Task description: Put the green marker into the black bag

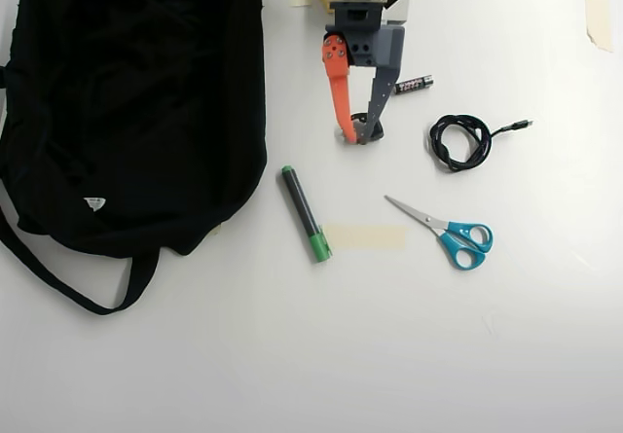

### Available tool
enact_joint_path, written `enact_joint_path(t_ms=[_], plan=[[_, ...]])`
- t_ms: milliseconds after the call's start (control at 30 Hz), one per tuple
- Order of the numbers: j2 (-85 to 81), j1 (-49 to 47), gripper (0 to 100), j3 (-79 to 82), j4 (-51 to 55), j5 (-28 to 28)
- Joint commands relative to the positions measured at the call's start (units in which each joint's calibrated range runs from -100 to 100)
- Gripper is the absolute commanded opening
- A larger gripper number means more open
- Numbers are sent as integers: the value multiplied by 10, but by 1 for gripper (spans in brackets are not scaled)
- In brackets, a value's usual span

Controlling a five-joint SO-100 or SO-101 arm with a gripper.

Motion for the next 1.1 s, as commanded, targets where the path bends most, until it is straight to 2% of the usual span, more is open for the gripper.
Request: enact_joint_path(t_ms=[0,267,400,567,867,1067], plan=[[60,-3,3,-88,-32,2],[172,2,3,-259,-36,2],[210,2,3,-296,-82,2],[238,-1,3,-285,-170,4],[245,2,3,-266,-182,1],[245,2,3,-217,-251,2]])
